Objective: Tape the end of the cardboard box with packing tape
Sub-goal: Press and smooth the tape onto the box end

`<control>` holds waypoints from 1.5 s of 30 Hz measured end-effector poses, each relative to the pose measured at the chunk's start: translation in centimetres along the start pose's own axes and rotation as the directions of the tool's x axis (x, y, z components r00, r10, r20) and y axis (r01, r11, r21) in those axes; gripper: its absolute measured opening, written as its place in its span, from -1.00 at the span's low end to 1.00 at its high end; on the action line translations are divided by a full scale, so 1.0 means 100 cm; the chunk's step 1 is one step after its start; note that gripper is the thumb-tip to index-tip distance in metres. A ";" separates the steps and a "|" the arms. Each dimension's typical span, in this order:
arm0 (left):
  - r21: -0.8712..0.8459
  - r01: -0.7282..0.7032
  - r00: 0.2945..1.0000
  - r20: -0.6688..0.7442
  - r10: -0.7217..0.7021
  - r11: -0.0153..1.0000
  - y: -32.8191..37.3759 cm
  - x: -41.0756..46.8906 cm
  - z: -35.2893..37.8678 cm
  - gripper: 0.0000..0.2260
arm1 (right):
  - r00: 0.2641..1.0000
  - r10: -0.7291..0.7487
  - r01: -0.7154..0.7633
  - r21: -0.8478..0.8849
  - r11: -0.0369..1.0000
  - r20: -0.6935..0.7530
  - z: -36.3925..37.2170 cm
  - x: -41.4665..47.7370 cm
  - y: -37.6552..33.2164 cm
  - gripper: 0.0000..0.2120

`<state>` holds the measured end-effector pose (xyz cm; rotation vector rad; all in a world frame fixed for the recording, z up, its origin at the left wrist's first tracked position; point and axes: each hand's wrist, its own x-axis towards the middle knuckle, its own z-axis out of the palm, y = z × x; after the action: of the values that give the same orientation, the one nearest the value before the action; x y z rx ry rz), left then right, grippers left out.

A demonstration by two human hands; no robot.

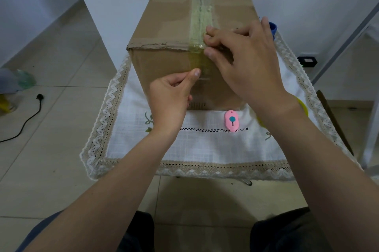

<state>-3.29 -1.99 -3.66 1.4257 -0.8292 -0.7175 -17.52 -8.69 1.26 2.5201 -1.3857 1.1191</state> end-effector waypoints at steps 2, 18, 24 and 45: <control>0.019 -0.014 1.000 0.001 0.014 1.000 0.001 0.000 0.000 -0.92 | 1.000 0.011 -0.011 0.008 1.000 0.011 0.001 0.001 0.002 -0.63; 0.236 -0.030 0.999 -0.003 0.032 0.971 -0.016 -0.006 -0.008 -0.76 | 0.999 0.010 -0.008 0.055 0.998 -0.032 0.000 0.001 0.000 -0.66; 0.462 -0.636 0.692 -0.013 0.722 0.618 0.020 0.006 -0.012 -0.81 | 0.999 0.035 -0.032 0.073 0.997 -0.036 0.004 0.004 0.002 -0.68; 0.674 -0.648 0.621 0.198 0.758 0.355 0.014 0.048 -0.019 -0.55 | 0.997 -0.067 0.065 -0.040 0.997 -0.043 0.007 -0.008 0.004 -0.44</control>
<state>0.79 -4.93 -1.88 1.5124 -1.5706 0.4745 -17.72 -8.63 0.17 2.4798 -1.2907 1.1178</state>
